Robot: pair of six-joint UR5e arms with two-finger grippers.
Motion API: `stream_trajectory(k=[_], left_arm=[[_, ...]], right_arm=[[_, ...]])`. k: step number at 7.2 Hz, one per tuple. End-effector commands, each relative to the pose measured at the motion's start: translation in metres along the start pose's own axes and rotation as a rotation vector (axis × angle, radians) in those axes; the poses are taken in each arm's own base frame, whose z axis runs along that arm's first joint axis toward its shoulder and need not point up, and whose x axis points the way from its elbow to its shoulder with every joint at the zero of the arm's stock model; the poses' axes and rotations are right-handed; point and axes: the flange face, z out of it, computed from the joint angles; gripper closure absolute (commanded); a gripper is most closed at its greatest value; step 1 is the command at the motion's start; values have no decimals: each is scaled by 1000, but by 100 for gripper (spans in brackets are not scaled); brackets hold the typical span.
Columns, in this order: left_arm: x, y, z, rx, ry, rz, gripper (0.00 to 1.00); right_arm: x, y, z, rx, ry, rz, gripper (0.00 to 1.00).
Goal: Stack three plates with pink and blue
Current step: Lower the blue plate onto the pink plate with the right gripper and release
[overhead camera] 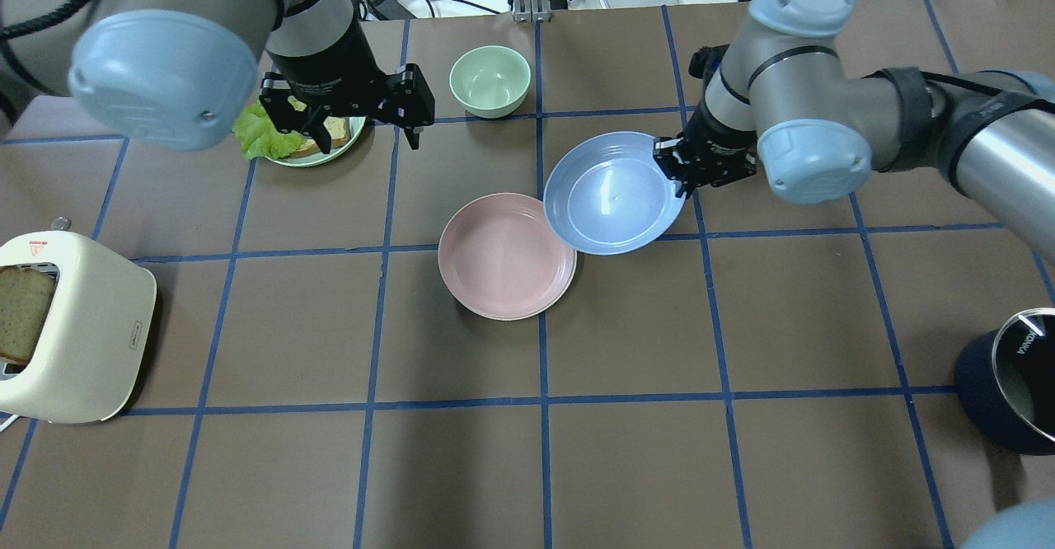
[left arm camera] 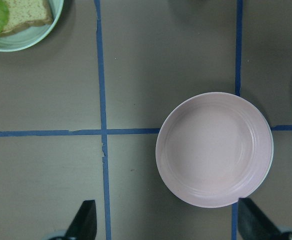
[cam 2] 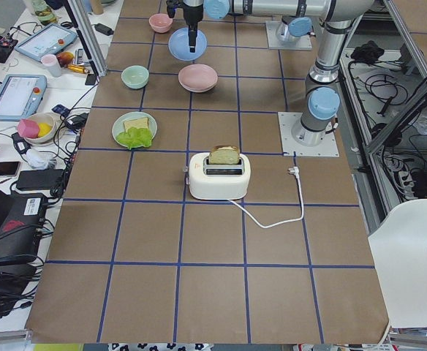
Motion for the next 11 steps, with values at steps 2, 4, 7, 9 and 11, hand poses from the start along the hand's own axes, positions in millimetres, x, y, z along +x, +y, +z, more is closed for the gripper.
stream_trajectory(k=[2, 4, 7, 9, 11], left_arm=[[-40, 17, -2, -11, -13, -68, 0], [-45, 18, -5, -3, -15, -85, 0], [-45, 18, -6, -2, -14, -75, 0], [-45, 18, -6, 0, -13, -81, 0], [-45, 18, -6, -1, -13, -79, 0]], right_arm=[[-69, 47, 19, -9, -14, 58, 100], [-76, 59, 41, -4, -10, 50, 100], [-82, 61, 44, 20, -38, 42, 69], [-85, 54, 44, 50, -49, 49, 0], [-76, 21, 15, 114, -49, -44, 0]])
